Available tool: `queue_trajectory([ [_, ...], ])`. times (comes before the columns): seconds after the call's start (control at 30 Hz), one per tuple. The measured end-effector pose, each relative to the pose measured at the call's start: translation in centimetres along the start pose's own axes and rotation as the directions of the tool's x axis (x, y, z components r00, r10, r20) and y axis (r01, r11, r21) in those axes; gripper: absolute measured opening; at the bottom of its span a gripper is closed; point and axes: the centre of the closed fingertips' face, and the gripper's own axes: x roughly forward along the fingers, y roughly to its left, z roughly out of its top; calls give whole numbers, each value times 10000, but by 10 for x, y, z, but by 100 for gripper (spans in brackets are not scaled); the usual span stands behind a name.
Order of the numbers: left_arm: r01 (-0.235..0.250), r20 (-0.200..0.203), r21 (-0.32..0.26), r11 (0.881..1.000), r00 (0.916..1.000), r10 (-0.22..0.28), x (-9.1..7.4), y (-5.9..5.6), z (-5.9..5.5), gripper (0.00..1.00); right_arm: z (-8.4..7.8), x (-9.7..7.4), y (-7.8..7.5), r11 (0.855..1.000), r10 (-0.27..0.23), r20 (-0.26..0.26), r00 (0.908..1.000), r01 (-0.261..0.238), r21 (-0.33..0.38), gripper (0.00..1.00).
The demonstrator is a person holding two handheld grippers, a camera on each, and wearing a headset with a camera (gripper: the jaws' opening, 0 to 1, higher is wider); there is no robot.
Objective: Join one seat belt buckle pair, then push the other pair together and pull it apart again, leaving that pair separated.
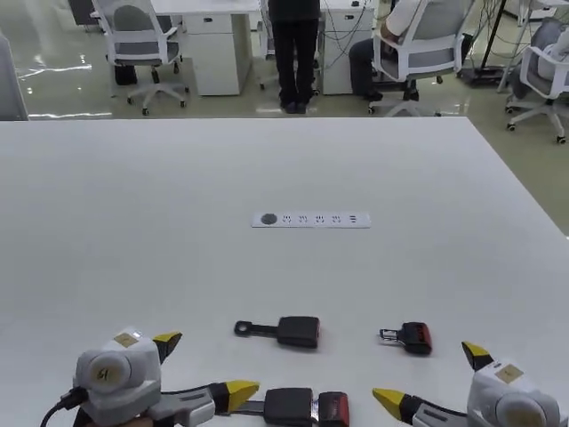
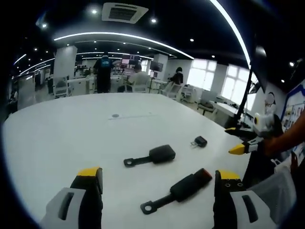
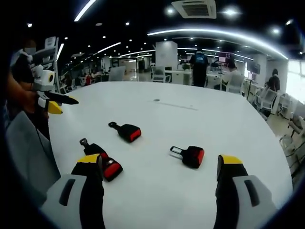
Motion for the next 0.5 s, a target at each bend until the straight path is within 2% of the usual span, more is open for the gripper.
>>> queue_trajectory([
  [0.03,-39,159,-19,10000,9999,39,-3,0,1,100,-2,-1,0,10000,27,-38,10000,-27,18,99],
  [0.17,-121,284,-83,9999,9995,123,-10,-9,0,100,-9,-11,1,10000,27,-114,9999,-26,57,99],
  [0.3,-146,225,8,9999,9996,145,-17,-4,-6,100,-13,-20,1,9997,-87,-87,9999,89,222,99],
  [0.4,-178,223,-90,9998,9996,180,-20,-10,-7,100,-19,-26,-2,9992,-204,-82,9998,207,351,99],
  [0.5,-252,310,-165,9995,9992,257,-27,-10,-9,100,-23,-31,-4,9987,-279,-93,9996,283,414,99],
])
